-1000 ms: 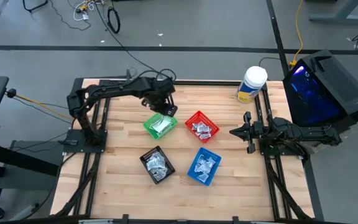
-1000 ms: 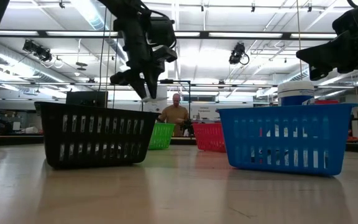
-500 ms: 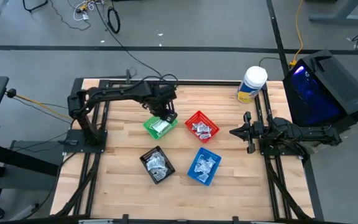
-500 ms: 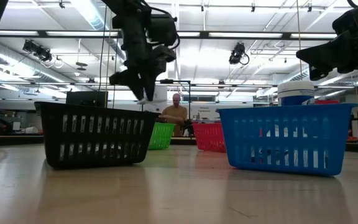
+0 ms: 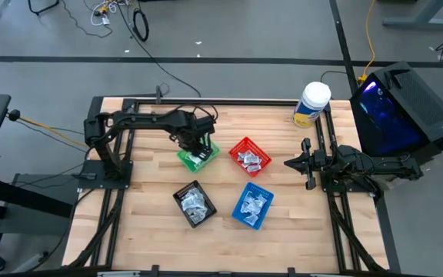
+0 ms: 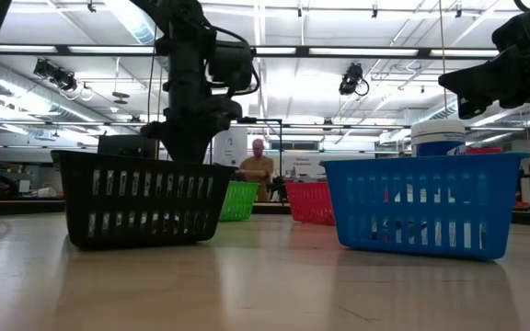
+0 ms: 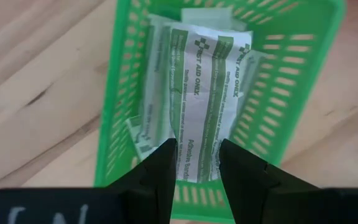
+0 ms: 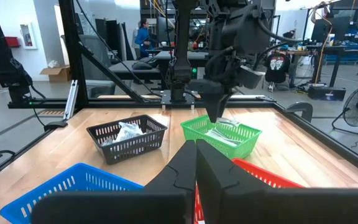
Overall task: Pick & Place First Aid Supplies
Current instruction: Put the green bandage pack into the green bin, then return to Home Position
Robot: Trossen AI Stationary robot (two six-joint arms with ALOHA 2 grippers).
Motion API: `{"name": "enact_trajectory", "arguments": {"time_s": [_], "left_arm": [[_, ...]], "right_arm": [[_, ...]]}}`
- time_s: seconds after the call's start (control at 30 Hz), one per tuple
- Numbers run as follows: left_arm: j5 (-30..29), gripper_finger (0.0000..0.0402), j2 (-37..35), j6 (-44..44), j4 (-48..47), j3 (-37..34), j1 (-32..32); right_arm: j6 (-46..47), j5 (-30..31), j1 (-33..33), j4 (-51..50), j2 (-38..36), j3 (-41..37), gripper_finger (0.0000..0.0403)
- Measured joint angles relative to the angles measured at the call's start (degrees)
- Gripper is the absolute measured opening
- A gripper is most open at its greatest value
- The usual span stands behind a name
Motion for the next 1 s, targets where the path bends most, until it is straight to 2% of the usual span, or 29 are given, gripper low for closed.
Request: {"name": "enact_trajectory", "arguments": {"time_s": [0.17,0.53,0.63,0.87,1.0], "left_arm": [[-2.44,0.0126,0.0,0.01,0.02,-0.32,-0.35],[-2.54,0.0129,0.0,1.73,0.37,-0.32,-0.37],[-2.55,0.0149,0.0,1.94,0.36,-0.32,-0.35],[-1.02,0.0224,0.0,1.52,0.37,-0.32,-0.35],[-0.89,0.0248,0.0,1.5,0.36,-0.32,-0.33]], "right_arm": [[0.01,0.0,0.01,0.0,0.0,0.0,0.0013],[0.0,0.0,0.0,0.0,0.01,0.01,0.0013],[0.0,0.0,0.0,0.0,0.0,0.0,0.0013],[0.01,0.0,0.01,0.0,-0.01,0.0,0.0013],[0.02,0.0,0.01,-0.01,0.0,0.0,0.0013]]}}
